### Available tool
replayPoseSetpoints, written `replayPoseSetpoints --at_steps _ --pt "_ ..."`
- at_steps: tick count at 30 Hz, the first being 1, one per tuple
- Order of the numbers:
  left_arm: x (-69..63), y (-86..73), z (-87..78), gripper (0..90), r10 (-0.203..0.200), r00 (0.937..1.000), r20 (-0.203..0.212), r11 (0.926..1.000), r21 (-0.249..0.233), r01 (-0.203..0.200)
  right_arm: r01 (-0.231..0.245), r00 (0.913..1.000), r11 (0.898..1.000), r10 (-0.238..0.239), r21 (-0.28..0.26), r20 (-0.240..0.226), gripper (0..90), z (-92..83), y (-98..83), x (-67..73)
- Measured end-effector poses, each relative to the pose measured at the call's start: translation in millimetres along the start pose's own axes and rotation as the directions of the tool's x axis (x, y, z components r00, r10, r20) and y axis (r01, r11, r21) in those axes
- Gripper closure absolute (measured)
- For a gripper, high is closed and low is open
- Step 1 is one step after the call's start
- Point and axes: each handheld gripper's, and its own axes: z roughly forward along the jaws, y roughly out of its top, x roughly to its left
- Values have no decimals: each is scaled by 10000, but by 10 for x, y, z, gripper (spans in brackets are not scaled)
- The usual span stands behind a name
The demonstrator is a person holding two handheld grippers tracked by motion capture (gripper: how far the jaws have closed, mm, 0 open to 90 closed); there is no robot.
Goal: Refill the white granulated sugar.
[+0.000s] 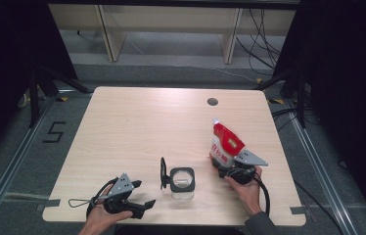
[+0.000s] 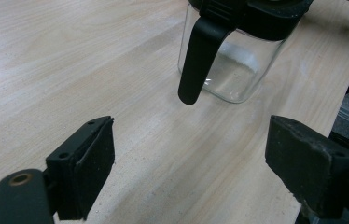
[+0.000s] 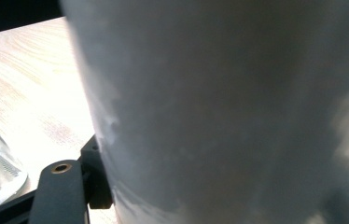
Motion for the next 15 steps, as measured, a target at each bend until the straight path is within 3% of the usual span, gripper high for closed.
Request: replayPoseSetpoints --at_steps 2,3,4,7,11,13,15 --pt "-2 2 -1 153 -37 10000 -4 10000 -14 37 -211 9998 9998 211 20 -8 312 4 0 15" --pt "3 0 -2 153 8 10000 2 10000 -4 -8 206 9997 9997 -208 -101 -110 313 18 6 -26" --pt "10 1 -8 153 87 10000 -8 9999 76 -87 -196 9998 9998 196 98 15 315 0 4 8" --pt "0 0 1 153 -52 10000 10 10000 -56 52 -5 10000 10000 4 -73 -90 329 22 9 -14" --pt "21 8 -28 153 203 9998 -76 9993 316 -201 -166 9999 9999 165 44 48 343 27 25 13" --pt "-3 3 -16 153 -172 9999 -16 9998 112 173 208 9998 9998 -208 46 57 349 25 40 -6" --pt "-10 7 -21 153 -290 9996 -5 9996 71 290 -29 10000 9998 30 220 -19 353 11 40 38"
